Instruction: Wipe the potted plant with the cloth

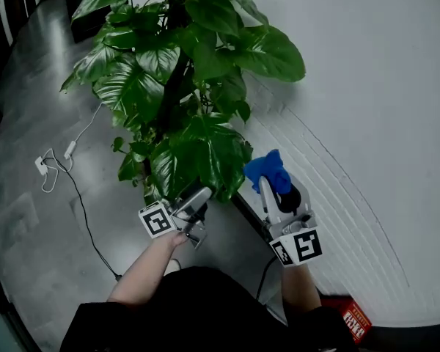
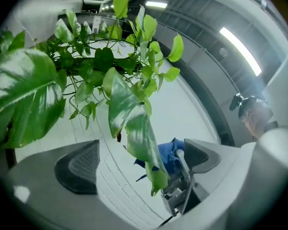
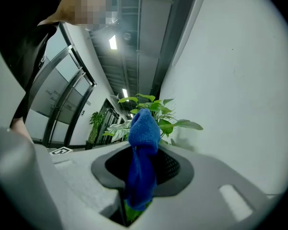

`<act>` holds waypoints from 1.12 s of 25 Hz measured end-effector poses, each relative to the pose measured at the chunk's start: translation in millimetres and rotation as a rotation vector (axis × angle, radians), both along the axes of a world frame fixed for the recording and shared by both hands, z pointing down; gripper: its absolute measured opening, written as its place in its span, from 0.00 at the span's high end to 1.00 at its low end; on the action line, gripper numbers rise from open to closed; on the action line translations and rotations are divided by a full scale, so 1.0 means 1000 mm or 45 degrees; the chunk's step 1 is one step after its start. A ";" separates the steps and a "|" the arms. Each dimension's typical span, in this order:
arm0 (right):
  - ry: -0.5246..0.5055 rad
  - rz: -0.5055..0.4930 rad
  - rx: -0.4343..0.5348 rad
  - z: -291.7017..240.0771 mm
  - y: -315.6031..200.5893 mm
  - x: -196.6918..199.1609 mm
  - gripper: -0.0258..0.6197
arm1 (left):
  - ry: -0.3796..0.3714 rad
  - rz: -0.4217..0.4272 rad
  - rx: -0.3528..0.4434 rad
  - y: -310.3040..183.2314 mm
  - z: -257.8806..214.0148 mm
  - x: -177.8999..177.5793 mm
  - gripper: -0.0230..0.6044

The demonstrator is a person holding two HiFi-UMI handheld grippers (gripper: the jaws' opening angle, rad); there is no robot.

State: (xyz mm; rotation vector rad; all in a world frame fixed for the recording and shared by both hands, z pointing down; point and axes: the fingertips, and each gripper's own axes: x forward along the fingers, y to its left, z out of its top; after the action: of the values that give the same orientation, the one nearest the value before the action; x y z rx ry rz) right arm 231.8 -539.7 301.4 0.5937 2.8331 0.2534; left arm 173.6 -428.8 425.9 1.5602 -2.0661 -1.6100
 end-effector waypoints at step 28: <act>-0.114 -0.050 1.477 0.002 0.097 -0.152 0.80 | -0.256 -0.462 -0.493 0.040 -0.039 -0.034 0.75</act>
State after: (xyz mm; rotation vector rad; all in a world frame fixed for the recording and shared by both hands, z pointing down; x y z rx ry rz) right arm 79.5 -442.3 303.3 0.7660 2.3206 1.8782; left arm 139.6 -388.6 386.6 1.3134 -2.6938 -1.0644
